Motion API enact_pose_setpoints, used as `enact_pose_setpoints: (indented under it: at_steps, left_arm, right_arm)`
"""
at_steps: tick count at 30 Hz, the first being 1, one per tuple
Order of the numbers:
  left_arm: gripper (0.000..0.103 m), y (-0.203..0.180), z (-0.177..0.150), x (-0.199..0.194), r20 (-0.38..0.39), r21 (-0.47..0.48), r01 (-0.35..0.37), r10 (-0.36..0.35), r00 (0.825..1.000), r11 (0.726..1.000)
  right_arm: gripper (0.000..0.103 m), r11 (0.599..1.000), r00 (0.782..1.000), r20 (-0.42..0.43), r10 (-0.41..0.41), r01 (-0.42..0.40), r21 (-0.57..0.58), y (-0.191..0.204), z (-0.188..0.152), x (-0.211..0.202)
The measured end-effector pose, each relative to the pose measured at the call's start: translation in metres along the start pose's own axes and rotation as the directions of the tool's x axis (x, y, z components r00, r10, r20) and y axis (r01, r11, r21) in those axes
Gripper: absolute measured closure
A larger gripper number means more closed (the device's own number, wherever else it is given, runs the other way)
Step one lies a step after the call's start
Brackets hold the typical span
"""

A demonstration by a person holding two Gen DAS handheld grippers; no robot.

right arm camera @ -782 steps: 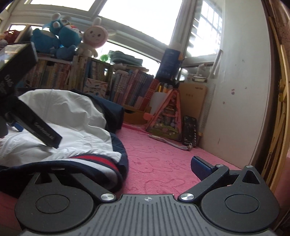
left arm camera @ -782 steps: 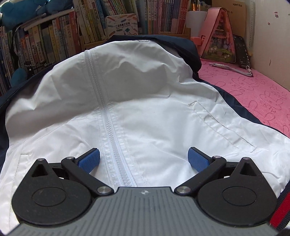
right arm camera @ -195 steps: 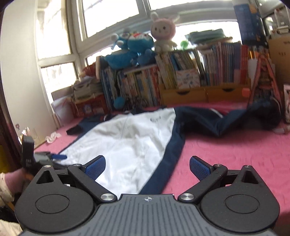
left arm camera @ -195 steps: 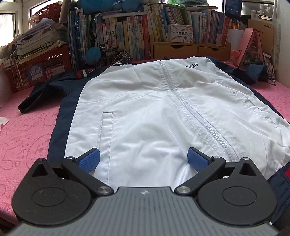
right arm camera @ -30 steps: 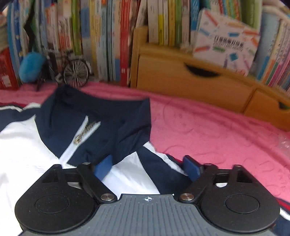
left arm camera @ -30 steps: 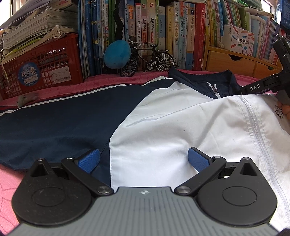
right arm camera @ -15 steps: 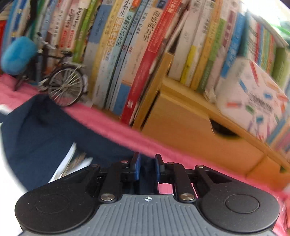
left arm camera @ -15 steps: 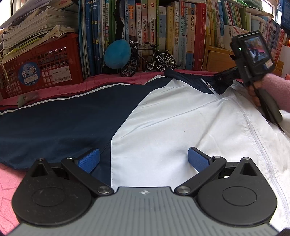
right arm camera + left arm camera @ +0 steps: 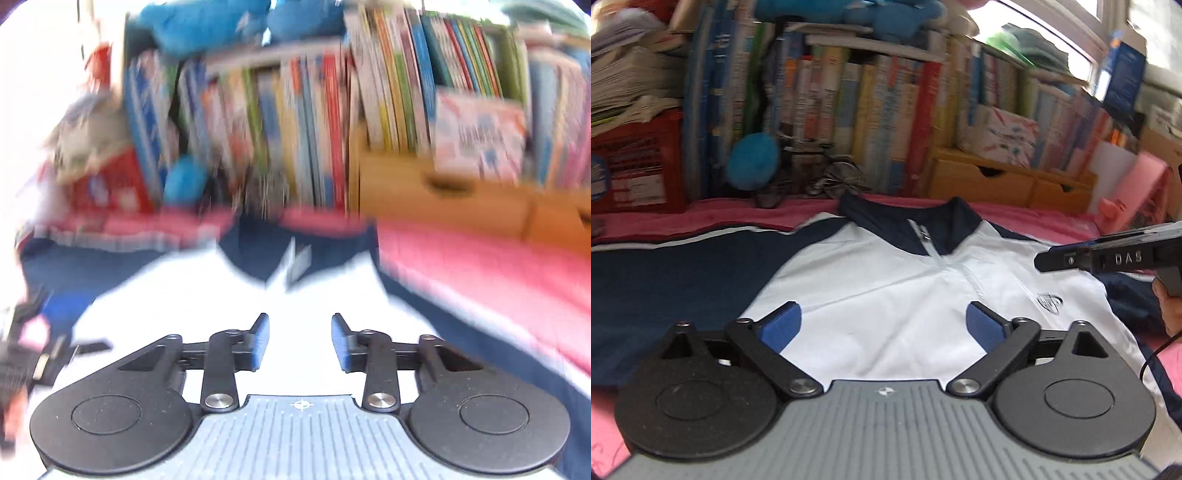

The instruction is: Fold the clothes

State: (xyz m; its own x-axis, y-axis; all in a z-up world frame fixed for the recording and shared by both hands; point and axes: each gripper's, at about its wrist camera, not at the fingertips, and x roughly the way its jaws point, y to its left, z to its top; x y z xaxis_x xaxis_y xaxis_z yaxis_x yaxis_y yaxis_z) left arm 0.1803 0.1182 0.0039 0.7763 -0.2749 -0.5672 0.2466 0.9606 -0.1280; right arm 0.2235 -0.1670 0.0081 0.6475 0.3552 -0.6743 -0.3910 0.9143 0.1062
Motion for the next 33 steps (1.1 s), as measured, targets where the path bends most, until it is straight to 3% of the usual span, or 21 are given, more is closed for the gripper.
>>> enact_pose_setpoints:
  at_steps: [1,3,4,6,8,9,11,13,15,18,20,22,24,26,28,30,31,32,33]
  left_arm:
    - [0.037,-0.008,0.001,0.013,-0.028,0.049,-0.004,0.005,1.0,0.999]
    - [0.039,-0.015,0.002,0.04,-0.079,0.107,-0.017,0.025,0.997,0.994]
    - [0.036,-0.016,0.003,0.054,-0.098,0.12,-0.029,0.041,0.994,0.992]
    - [0.027,-0.021,0.008,0.072,-0.072,0.148,-0.085,0.097,0.993,0.985]
    - [0.007,-0.017,0.018,0.095,-0.061,0.137,-0.15,0.16,0.985,0.979]
    - [0.003,-0.014,0.022,0.111,-0.078,0.099,-0.169,0.177,0.981,0.981]
    - [0.0,0.001,0.034,0.134,-0.097,0.008,-0.202,0.201,0.975,0.979]
    - [0.0,0.006,0.043,0.149,-0.102,-0.017,-0.275,0.272,0.957,0.961]
    - [0.0,0.014,0.051,0.16,-0.112,-0.047,-0.321,0.315,0.943,0.946]
    - [0.008,0.016,0.052,0.147,-0.127,-0.053,-0.338,0.33,0.936,0.94]
    - [0.011,0.015,0.04,0.123,-0.11,-0.056,-0.298,0.291,0.951,0.953]
    - [0.011,0.013,0.028,0.098,-0.093,-0.057,-0.257,0.251,0.964,0.965]
    - [0.011,0.011,0.01,0.073,-0.09,-0.023,-0.251,0.248,0.965,0.968]
    - [0.007,0.011,-0.011,0.049,-0.09,0.02,-0.277,0.278,0.956,0.961]
    - [0.004,0.019,-0.029,0.026,-0.075,0.031,-0.312,0.314,0.947,0.949]
    - [0.002,0.037,-0.04,0.005,-0.083,-0.021,-0.346,0.343,0.936,0.938]
    - [0.001,0.044,-0.043,-0.003,-0.09,-0.041,-0.36,0.356,0.93,0.932]
    - [0.0,0.051,-0.047,-0.01,-0.097,-0.06,-0.375,0.368,0.925,0.925]
    - [0.0,0.058,-0.05,-0.018,-0.104,-0.078,-0.389,0.38,0.919,0.918]
  right_arm:
    - [0.071,1.0,0.999,-0.04,-0.012,0.012,0.013,-0.003,-0.01,0.004]
    - [0.074,0.998,0.995,-0.092,-0.049,0.053,0.045,-0.011,-0.019,0.019]
    - [0.081,0.995,0.992,-0.103,-0.073,0.079,0.059,-0.015,-0.02,0.028]
    - [0.084,0.992,0.99,-0.067,-0.122,0.125,0.032,-0.02,-0.007,0.046]
    - [0.088,0.985,0.984,-0.044,-0.171,0.172,0.019,-0.026,0.014,0.072]
    - [0.088,0.978,0.978,-0.021,-0.208,0.208,0.0,-0.029,0.021,0.085]
    - [0.087,0.96,0.961,0.027,-0.277,0.277,-0.028,-0.035,0.036,0.112]
    - [0.085,0.941,0.94,0.066,-0.335,0.337,-0.027,-0.046,0.052,0.142]
    - [0.082,0.924,0.923,0.041,-0.382,0.381,0.022,-0.057,0.068,0.158]
    - [0.081,0.945,0.954,-0.01,-0.3,0.299,0.133,-0.071,0.07,0.129]
    - [0.061,0.972,0.975,0.06,-0.216,0.208,0.112,-0.07,0.05,0.087]
    - [0.05,0.989,0.982,0.12,-0.143,0.136,0.066,-0.069,0.025,0.043]
    - [0.048,0.996,0.989,0.122,-0.083,0.078,0.041,-0.075,-0.008,0.004]
    - [0.048,0.994,0.995,0.07,-0.064,0.058,0.094,-0.096,-0.041,-0.025]
    - [0.049,0.979,0.992,0.012,-0.128,0.125,0.163,-0.131,-0.072,-0.045]
    - [0.049,0.933,0.957,-0.051,-0.285,0.289,0.215,-0.171,-0.101,-0.063]
    - [0.047,0.905,0.932,-0.042,-0.361,0.361,0.224,-0.193,-0.117,-0.076]
    - [0.034,0.87,0.9,-0.038,-0.435,0.431,0.239,-0.214,-0.131,-0.089]
    - [0.032,0.815,0.859,-0.061,-0.508,0.502,0.29,-0.233,-0.14,-0.101]
